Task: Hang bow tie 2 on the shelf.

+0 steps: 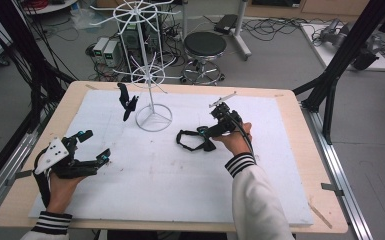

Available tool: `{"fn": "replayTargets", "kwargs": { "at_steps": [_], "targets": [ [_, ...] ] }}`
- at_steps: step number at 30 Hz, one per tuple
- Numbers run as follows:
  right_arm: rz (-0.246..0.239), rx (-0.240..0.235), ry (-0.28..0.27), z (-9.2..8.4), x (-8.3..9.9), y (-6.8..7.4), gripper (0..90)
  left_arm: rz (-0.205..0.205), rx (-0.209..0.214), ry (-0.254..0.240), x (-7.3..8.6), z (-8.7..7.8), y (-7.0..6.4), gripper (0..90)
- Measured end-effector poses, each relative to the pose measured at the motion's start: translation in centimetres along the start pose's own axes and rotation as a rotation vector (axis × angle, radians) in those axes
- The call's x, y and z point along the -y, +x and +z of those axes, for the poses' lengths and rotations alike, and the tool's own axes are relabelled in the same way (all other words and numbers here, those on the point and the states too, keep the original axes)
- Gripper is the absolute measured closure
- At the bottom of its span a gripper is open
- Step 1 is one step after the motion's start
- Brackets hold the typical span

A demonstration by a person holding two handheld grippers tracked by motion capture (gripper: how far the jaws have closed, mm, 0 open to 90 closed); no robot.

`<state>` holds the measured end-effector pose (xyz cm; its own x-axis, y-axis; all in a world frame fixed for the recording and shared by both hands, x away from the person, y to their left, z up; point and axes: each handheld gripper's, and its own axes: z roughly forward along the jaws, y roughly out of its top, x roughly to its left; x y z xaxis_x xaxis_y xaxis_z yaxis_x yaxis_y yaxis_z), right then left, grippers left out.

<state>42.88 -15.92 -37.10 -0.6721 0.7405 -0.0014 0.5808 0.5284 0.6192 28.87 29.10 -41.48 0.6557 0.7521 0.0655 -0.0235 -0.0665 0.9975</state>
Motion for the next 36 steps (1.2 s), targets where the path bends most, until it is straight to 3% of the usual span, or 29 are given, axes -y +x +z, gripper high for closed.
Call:
{"fn": "replayTargets", "kwargs": {
  "at_steps": [5, 14, 24, 29, 36],
  "targets": [
    [-0.018, 0.023, 0.038, 0.9, 0.0, -0.1, 14.4, -0.001, -0.001, 0.000, 0.0, 0.0, 0.1, 11.7],
    [0.059, -0.004, 0.098, 2.8, 0.3, -0.6, 18.4, -0.003, 0.003, -0.004, 0.0, -0.1, 0.0, 11.7],
    [0.119, 0.006, 0.169, 4.4, 0.4, -0.4, 26.3, -0.001, 0.003, -0.004, 0.0, -0.1, 0.0, 11.8],
    [0.121, 0.018, 0.197, 4.7, 0.4, -0.3, 34.9, -0.001, 0.007, -0.005, 0.0, -0.1, 0.0, 11.8],
    [0.117, -0.005, 0.221, 4.9, 0.4, -0.3, 48.3, 0.000, 0.009, -0.006, -0.1, -0.1, -0.1, 11.8]
  ]
}}
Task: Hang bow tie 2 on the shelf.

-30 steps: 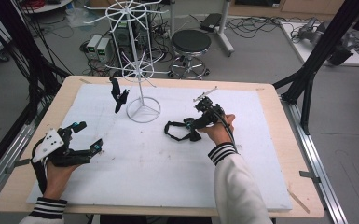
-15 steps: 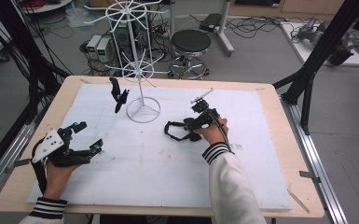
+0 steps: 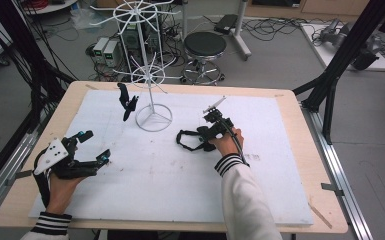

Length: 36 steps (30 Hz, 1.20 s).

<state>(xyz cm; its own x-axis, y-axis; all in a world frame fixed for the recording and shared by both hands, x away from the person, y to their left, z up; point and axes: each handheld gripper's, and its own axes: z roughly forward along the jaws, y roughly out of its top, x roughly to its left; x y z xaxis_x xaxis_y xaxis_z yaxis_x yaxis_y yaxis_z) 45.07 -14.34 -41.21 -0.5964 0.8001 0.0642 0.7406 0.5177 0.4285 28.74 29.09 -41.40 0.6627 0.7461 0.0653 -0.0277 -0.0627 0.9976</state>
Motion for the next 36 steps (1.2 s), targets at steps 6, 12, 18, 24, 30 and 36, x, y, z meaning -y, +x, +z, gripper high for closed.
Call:
{"fn": "replayTargets", "kwargs": {
  "at_steps": [6, 12, 18, 24, 30, 36],
  "targets": [
    [-0.018, 0.010, 0.018, 0.2, -0.2, 0.4, 57.0, -0.003, -0.010, -0.006, -0.1, -0.4, 0.2, 11.9],
    [-0.019, 0.019, 0.042, 0.4, -0.2, 0.8, 73.0, -0.002, -0.010, -0.011, -0.2, -0.4, 0.3, 11.9],
    [-0.029, 0.038, 0.056, 0.5, -0.5, 1.3, 76.9, 0.000, -0.008, -0.012, -0.3, -0.5, 0.2, 11.9],
    [0.003, -0.004, 0.048, 0.2, -0.3, 0.7, 76.9, -0.002, -0.010, -0.011, -0.2, -0.5, 0.3, 11.9],
    [0.001, -0.033, 0.023, -0.2, -0.2, 0.4, 76.8, -0.003, -0.005, -0.007, -0.1, -0.3, 0.1, 11.9],
    [-0.004, -0.073, -0.044, -1.0, -0.2, 0.2, 76.8, -0.002, -0.006, -0.003, -0.1, -0.3, 0.2, 11.9]
  ]
}}
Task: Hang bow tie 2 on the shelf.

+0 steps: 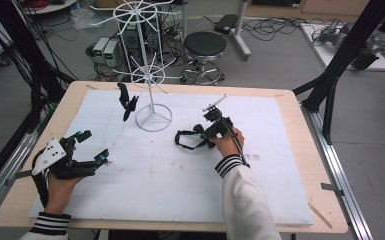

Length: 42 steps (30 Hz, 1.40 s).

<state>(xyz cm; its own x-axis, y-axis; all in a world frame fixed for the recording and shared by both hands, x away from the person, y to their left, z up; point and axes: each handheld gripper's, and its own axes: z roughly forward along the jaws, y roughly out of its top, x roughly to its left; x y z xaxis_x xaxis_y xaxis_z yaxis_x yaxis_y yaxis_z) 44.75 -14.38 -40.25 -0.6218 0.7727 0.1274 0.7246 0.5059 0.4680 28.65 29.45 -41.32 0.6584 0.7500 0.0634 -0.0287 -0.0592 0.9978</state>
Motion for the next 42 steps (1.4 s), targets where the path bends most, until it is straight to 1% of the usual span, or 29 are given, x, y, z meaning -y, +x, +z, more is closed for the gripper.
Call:
{"fn": "replayTargets", "kwargs": {
  "at_steps": [5, 7, 9, 12, 15, 17, 19, 22, 25, 32, 38, 42],
  "targets": [
    [-0.033, -0.013, -0.069, -1.0, -0.1, 0.2, 76.8, -0.002, 0.004, 0.001, 0.0, 0.1, -0.1, 11.9],
    [-0.044, -0.029, -0.095, -1.4, -0.1, 0.2, 76.7, -0.003, 0.004, 0.000, 0.0, 0.1, -0.1, 11.9],
    [-0.052, -0.035, -0.125, -1.8, 0.0, 0.3, 76.8, -0.003, 0.003, -0.001, 0.0, 0.1, -0.1, 11.9],
    [-0.067, -0.060, -0.177, -2.5, 0.1, 0.5, 76.7, -0.002, 0.002, 0.000, 0.0, 0.1, -0.1, 12.0],
    [-0.089, -0.076, -0.222, -2.9, 0.1, 0.6, 76.7, 0.000, 0.004, 0.000, 0.0, 0.2, -0.2, 12.0],
    [-0.085, -0.085, -0.245, -3.2, 0.2, 0.6, 76.8, 0.002, 0.005, 0.001, 0.0, 0.2, -0.2, 12.0],
    [-0.096, -0.099, -0.271, -3.4, 0.1, 0.6, 76.7, -0.001, 0.005, 0.001, 0.0, 0.2, -0.2, 12.0],
    [-0.088, -0.122, -0.299, -3.7, 0.2, 0.5, 76.7, 0.001, 0.004, 0.001, 0.0, 0.1, -0.1, 12.0],
    [-0.087, -0.133, -0.330, -4.0, 0.2, 0.4, 76.7, -0.001, 0.004, 0.003, 0.1, 0.2, -0.1, 12.0],
    [-0.086, -0.181, -0.425, -5.2, 0.3, 0.5, 76.7, -0.002, 0.003, 0.006, 0.2, 0.2, -0.1, 12.0],
    [-0.091, -0.204, -0.461, -5.9, 0.4, 0.6, 76.7, -0.005, 0.005, 0.007, 0.3, 0.3, -0.2, 12.0],
    [-0.095, -0.222, -0.498, -6.3, 0.4, 0.8, 76.6, -0.004, 0.005, 0.007, 0.3, 0.3, -0.2, 12.0]
  ]
}}
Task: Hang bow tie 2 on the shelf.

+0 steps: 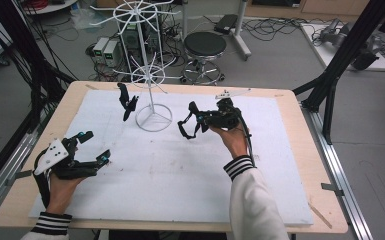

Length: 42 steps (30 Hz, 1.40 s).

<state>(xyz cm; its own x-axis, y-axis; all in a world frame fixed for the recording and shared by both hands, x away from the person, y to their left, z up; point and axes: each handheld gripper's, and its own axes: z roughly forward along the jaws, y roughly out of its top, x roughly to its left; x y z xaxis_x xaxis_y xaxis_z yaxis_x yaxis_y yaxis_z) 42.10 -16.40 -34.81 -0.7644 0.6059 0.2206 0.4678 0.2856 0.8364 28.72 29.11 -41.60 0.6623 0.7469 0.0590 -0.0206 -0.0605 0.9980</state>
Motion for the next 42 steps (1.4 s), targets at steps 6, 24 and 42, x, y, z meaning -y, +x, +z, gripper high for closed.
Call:
{"fn": "replayTargets", "kwargs": {
  "at_steps": [6, 24, 42],
  "targets": [
    [-0.019, -0.004, -0.030, -0.7, -0.4, 0.6, 76.6, 0.001, 0.004, 0.002, 0.0, 0.1, -0.1, 12.0],
    [-0.055, 0.010, -0.125, -2.4, -2.6, 1.5, 76.6, 0.001, 0.012, 0.007, 0.1, 0.3, -0.4, 12.0],
    [-0.098, -0.025, -0.163, -2.5, -4.7, 3.3, 76.6, 0.003, 0.017, 0.003, 0.0, 0.3, -0.5, 12.0]
  ]
}}
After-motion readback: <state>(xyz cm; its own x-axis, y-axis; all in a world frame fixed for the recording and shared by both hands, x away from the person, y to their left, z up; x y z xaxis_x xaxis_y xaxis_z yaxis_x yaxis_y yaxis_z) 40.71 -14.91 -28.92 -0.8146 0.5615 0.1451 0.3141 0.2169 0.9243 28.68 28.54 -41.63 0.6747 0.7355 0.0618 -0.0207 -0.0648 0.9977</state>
